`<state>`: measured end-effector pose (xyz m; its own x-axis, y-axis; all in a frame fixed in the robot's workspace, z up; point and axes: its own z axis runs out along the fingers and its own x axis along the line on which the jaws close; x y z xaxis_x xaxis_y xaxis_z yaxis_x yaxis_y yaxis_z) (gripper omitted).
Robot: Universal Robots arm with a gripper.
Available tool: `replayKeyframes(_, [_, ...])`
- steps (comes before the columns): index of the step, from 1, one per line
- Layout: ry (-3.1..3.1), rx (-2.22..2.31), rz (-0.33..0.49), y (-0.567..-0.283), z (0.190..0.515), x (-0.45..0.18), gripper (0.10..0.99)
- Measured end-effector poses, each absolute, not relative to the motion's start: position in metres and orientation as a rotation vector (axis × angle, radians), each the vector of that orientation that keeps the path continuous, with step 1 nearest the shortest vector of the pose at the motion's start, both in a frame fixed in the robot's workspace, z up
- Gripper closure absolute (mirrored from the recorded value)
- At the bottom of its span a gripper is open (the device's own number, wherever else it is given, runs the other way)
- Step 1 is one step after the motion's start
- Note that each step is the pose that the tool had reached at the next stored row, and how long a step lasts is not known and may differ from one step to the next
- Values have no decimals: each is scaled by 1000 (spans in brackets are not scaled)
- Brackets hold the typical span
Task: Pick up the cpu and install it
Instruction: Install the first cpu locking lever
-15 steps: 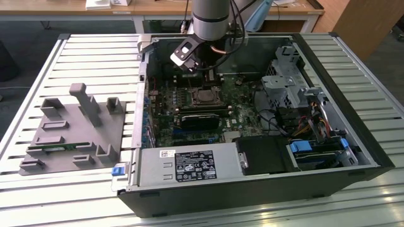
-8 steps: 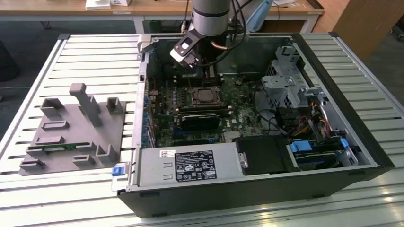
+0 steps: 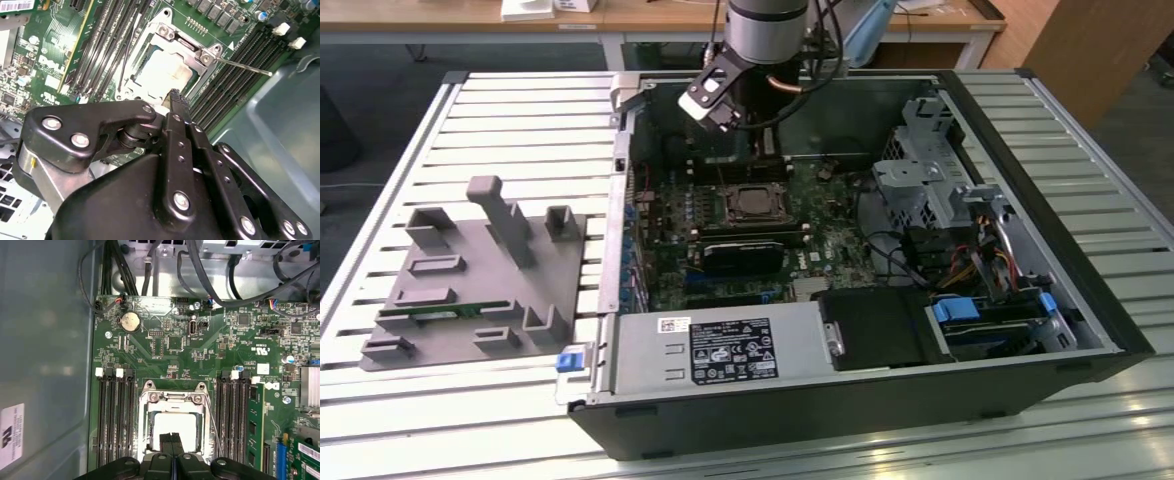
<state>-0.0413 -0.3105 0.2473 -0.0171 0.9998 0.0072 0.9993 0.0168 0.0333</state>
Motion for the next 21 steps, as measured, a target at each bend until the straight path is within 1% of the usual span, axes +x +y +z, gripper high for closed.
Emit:
replayKeyframes(10, [2227, 2189, 44, -310, 277, -41, 973])
replayKeyframes(21, [2303, 2108, 41, -311, 277, -41, 973])
